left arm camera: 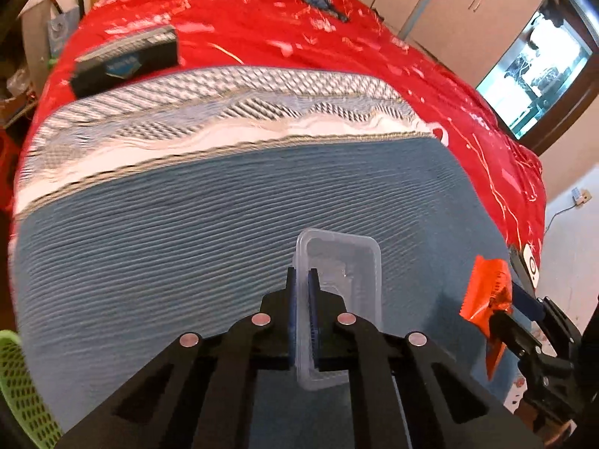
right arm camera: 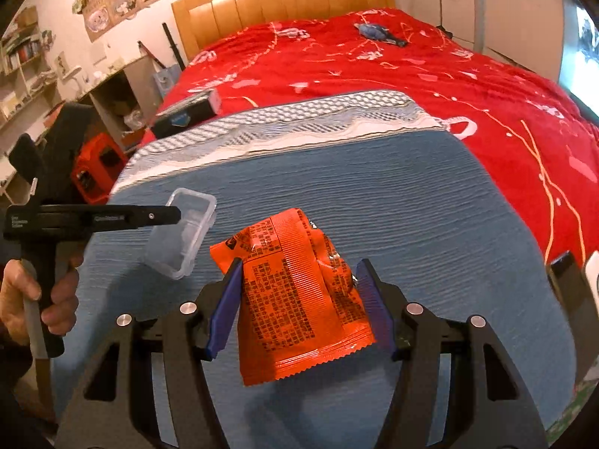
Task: Collect trash
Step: 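Carry the small clear box to the green basket and open the left tool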
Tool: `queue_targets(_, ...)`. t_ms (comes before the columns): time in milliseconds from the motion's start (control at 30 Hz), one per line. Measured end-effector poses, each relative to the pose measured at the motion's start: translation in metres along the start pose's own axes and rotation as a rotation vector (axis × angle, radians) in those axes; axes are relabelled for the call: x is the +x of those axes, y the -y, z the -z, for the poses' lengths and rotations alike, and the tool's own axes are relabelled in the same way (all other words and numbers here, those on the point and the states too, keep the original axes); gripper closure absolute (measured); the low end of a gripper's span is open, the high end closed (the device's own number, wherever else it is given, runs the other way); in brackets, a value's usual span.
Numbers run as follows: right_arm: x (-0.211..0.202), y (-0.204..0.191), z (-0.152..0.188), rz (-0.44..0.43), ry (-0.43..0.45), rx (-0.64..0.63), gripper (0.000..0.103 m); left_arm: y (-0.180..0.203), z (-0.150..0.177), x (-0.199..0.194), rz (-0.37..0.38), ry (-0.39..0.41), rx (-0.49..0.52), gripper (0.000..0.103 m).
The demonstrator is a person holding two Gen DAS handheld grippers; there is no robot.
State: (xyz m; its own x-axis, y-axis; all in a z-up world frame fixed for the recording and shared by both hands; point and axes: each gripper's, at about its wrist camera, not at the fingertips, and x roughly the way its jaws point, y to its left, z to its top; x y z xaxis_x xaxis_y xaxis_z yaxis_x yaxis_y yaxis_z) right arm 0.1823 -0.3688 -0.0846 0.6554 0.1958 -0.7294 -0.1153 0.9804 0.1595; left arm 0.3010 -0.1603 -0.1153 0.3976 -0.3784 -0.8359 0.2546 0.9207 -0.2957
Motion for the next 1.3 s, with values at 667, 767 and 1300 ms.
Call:
queue_targets(667, -0.027, -0.165, 0.027, -0.238, 0.000, -0.087, 0.042, -0.168, 0.132, -0.194, -0.148, 0.188, -0.247, 0.097)
queue_targets(767, -0.021, -0.197, 0.029, -0.283, -0.021, -0.121, 0.042, -0.196, 0.154, -0.211, -0.210, 0.200, -0.289, 0.097)
queue_targets(1300, 0.012, -0.343, 0.032, -0.434, -0.120, -0.228, 0.042, -0.310, 0.230, -0.240, -0.414, 0.172, -0.485, 0.097)
